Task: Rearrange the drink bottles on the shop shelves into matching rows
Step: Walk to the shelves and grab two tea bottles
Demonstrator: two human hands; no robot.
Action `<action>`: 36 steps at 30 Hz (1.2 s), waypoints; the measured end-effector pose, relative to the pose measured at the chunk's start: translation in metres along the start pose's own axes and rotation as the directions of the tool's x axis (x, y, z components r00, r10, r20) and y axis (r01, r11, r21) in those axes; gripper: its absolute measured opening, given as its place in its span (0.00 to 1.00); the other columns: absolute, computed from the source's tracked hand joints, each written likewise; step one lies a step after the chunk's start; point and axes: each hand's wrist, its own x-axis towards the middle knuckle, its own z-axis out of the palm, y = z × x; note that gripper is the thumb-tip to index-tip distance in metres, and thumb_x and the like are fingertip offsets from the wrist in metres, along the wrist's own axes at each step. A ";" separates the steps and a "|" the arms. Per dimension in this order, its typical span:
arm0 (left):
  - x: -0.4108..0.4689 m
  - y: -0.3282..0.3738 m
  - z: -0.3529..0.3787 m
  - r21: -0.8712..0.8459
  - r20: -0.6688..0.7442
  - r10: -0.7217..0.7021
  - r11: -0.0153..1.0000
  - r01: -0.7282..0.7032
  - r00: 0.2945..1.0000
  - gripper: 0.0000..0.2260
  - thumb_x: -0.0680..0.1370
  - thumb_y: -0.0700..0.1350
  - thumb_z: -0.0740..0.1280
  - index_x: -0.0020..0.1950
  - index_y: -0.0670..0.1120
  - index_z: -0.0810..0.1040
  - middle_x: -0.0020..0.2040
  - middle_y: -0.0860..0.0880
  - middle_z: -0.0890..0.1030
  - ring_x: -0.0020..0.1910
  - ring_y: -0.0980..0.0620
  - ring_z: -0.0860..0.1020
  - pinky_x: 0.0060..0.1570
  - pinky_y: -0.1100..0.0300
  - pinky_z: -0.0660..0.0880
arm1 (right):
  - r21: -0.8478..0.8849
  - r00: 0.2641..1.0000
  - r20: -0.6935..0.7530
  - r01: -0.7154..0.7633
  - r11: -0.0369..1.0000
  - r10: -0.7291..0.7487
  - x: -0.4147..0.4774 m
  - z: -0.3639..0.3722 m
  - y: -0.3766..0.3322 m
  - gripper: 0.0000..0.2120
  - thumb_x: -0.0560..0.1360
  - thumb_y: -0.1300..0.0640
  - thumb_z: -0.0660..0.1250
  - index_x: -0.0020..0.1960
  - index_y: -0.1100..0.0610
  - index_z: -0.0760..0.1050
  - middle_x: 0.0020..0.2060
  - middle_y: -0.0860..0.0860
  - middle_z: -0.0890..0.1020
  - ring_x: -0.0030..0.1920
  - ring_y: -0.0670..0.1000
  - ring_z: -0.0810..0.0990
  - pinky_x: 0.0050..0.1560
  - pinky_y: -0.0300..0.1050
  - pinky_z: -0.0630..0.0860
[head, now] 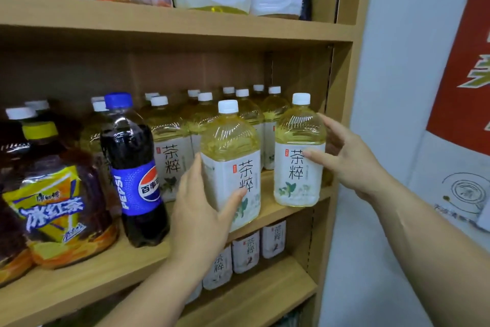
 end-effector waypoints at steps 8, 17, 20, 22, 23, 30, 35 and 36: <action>0.011 0.003 0.025 -0.046 0.008 -0.039 0.998 0.040 0.999 0.40 0.76 0.54 0.73 0.83 0.56 0.55 0.75 0.53 0.68 0.71 0.60 0.66 0.71 0.54 0.67 | -0.423 0.928 -0.251 0.152 0.893 -0.277 -0.022 0.018 0.016 0.39 0.77 0.49 0.73 0.81 0.42 0.55 0.76 0.52 0.68 0.73 0.52 0.71 0.68 0.54 0.77; 0.016 0.000 0.026 -0.161 0.058 -0.134 0.977 0.142 0.989 0.39 0.76 0.54 0.73 0.81 0.65 0.55 0.74 0.59 0.72 0.71 0.57 0.71 0.69 0.46 0.74 | -0.751 0.781 0.045 0.438 0.494 -0.623 -0.033 0.049 0.066 0.36 0.78 0.46 0.71 0.81 0.46 0.58 0.82 0.62 0.52 0.83 0.65 0.45 0.79 0.67 0.58; 0.012 0.000 0.025 -0.140 0.103 -0.083 0.985 0.097 0.991 0.40 0.78 0.52 0.72 0.81 0.67 0.51 0.76 0.64 0.69 0.74 0.60 0.68 0.73 0.47 0.69 | -0.750 0.806 0.064 0.428 0.504 -0.589 -0.025 0.048 0.072 0.39 0.77 0.48 0.73 0.82 0.44 0.55 0.82 0.63 0.50 0.82 0.68 0.48 0.77 0.67 0.63; 0.011 0.001 0.027 -0.095 0.116 -0.047 0.994 0.058 0.992 0.39 0.79 0.51 0.70 0.82 0.66 0.49 0.77 0.65 0.66 0.76 0.61 0.65 0.75 0.44 0.67 | -0.752 0.833 0.061 0.401 0.523 -0.550 -0.017 0.048 0.076 0.42 0.77 0.49 0.73 0.83 0.43 0.52 0.83 0.63 0.48 0.82 0.68 0.48 0.77 0.66 0.60; 0.011 0.002 0.028 -0.072 0.117 -0.027 0.997 0.036 0.993 0.39 0.80 0.51 0.69 0.82 0.66 0.48 0.78 0.64 0.66 0.77 0.61 0.65 0.75 0.43 0.67 | -0.746 0.845 0.054 0.389 0.541 -0.533 -0.013 0.049 0.077 0.42 0.77 0.50 0.73 0.82 0.43 0.53 0.83 0.63 0.48 0.82 0.68 0.48 0.77 0.65 0.59; 0.019 0.003 0.034 -0.027 0.140 -0.028 0.999 0.032 0.990 0.39 0.80 0.51 0.68 0.81 0.69 0.46 0.77 0.62 0.67 0.76 0.61 0.66 0.74 0.43 0.68 | -0.725 0.888 0.089 0.369 0.582 -0.452 0.016 0.051 0.084 0.38 0.78 0.53 0.72 0.83 0.45 0.56 0.83 0.60 0.39 0.82 0.66 0.43 0.75 0.61 0.64; 0.018 0.001 0.037 0.013 0.090 -0.071 0.997 0.071 0.993 0.38 0.79 0.51 0.70 0.81 0.66 0.51 0.76 0.62 0.69 0.75 0.59 0.68 0.73 0.43 0.70 | -0.649 0.927 0.143 0.352 0.674 -0.347 0.027 0.047 0.090 0.40 0.83 0.56 0.66 0.83 0.40 0.44 0.79 0.52 0.25 0.80 0.57 0.28 0.76 0.53 0.55; 0.017 0.002 0.038 0.027 0.072 -0.075 0.997 0.073 0.995 0.37 0.79 0.51 0.70 0.81 0.66 0.52 0.76 0.62 0.69 0.74 0.58 0.68 0.72 0.42 0.70 | -0.636 0.926 0.149 0.358 0.684 -0.346 0.027 0.047 0.091 0.40 0.83 0.56 0.66 0.82 0.40 0.43 0.78 0.51 0.24 0.79 0.56 0.26 0.75 0.52 0.52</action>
